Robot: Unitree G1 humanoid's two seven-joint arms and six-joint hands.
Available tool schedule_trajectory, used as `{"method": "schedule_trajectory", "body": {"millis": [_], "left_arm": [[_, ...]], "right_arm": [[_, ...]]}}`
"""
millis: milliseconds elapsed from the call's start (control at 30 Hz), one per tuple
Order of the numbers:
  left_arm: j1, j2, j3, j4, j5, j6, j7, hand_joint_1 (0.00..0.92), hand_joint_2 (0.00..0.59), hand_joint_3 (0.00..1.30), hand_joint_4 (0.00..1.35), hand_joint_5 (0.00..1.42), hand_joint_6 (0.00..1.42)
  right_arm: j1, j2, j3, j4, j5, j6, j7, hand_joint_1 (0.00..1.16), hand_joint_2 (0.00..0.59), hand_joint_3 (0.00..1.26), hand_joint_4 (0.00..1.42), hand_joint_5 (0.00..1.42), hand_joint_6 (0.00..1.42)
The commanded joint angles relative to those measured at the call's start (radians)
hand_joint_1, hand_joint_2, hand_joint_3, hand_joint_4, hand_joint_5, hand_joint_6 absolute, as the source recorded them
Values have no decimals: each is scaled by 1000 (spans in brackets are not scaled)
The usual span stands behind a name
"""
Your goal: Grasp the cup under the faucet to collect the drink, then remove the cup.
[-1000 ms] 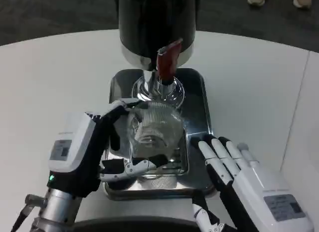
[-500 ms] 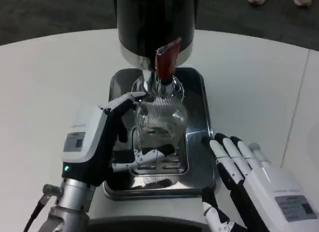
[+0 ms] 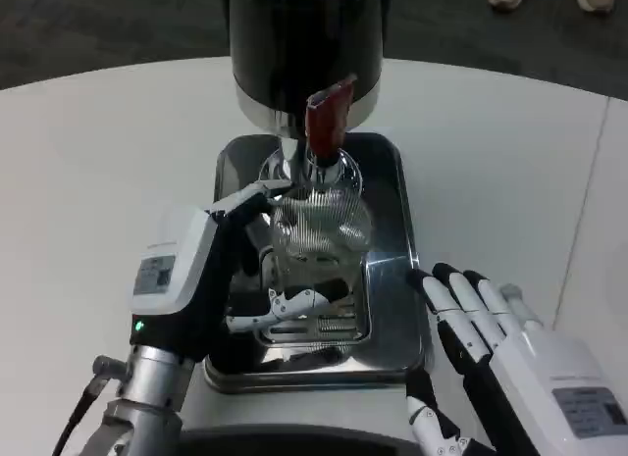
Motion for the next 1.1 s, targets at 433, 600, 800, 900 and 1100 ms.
{"method": "schedule_trajectory", "body": {"millis": [433,600,800,900,1100], "left_arm": [[16,37,-25,10,-15,18,-38,317,92,247,262,506,492],[16,40,-27,9,-14,20,-36,319,80,188,201,460,424],[32,49,-9,-15,-47,-6,-43,150,23,130,148,410,328],[63,59,22,-69,-115,-42,-76,35,2,127,148,394,288],[181,108,128,-287,-327,-98,-238,0,36,33,96,342,261]], "right_arm": [[-6,19,-12,-4,33,10,26,210,586,64,0,0,78],[-7,27,-10,-1,37,11,32,209,586,73,0,0,94],[-9,33,-7,4,38,10,31,207,586,74,0,0,111],[-9,34,-4,6,37,10,29,207,586,82,0,0,123],[-7,37,0,7,35,13,28,206,586,85,0,2,129]]}}
